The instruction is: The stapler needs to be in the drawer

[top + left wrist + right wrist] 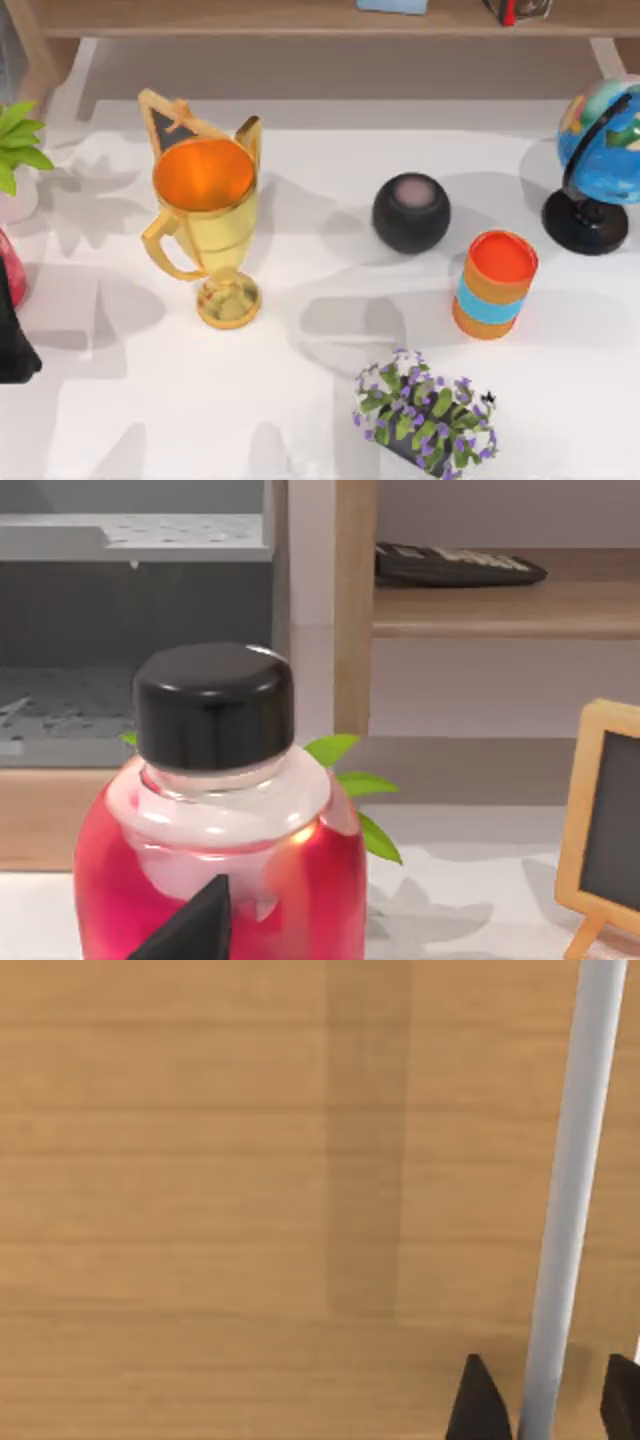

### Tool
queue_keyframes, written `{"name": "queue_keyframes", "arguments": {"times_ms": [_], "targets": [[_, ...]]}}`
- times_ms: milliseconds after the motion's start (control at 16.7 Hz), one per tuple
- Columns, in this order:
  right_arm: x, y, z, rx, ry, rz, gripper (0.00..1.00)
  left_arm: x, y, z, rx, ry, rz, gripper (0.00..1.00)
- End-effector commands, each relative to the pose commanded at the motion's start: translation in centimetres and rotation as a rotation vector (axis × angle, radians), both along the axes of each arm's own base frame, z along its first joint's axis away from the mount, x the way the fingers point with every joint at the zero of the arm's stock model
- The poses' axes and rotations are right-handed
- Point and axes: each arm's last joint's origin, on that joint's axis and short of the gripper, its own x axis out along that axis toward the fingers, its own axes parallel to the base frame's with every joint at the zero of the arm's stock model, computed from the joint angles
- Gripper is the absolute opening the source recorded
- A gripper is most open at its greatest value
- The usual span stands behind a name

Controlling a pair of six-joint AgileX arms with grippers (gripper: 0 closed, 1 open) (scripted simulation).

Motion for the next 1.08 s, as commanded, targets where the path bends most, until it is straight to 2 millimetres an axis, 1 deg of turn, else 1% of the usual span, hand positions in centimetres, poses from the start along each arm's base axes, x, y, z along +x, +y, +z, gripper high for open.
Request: {"name": "queue_keyframes", "arguments": {"times_ms": [60,120,660,960,1080], "targets": [[0.0,0.0,0.0,0.0,0.0,0.0,0.02,0.0,0.0,0.0,0.0,0.0,0.0,1.0],[0.0,0.0,0.0,0.0,0.0,0.0,0.0,0.0,0.0,0.0,0.0,0.0,0.0,1.0],[0.0,0.0,-0.1,0.006,0.005,-0.002,0.0,0.0,0.0,0.0,0.0,0.0,0.0,1.0],[3.0,-0.2,-0.2,0.009,0.008,-0.002,0.0,0.0,0.0,0.0,0.0,0.0,0.0,1.0],[4.4,-0.4,0.1,-0.001,-0.005,-0.003,0.0,0.0,0.0,0.0,0.0,0.0,0.0,1.0]]}}
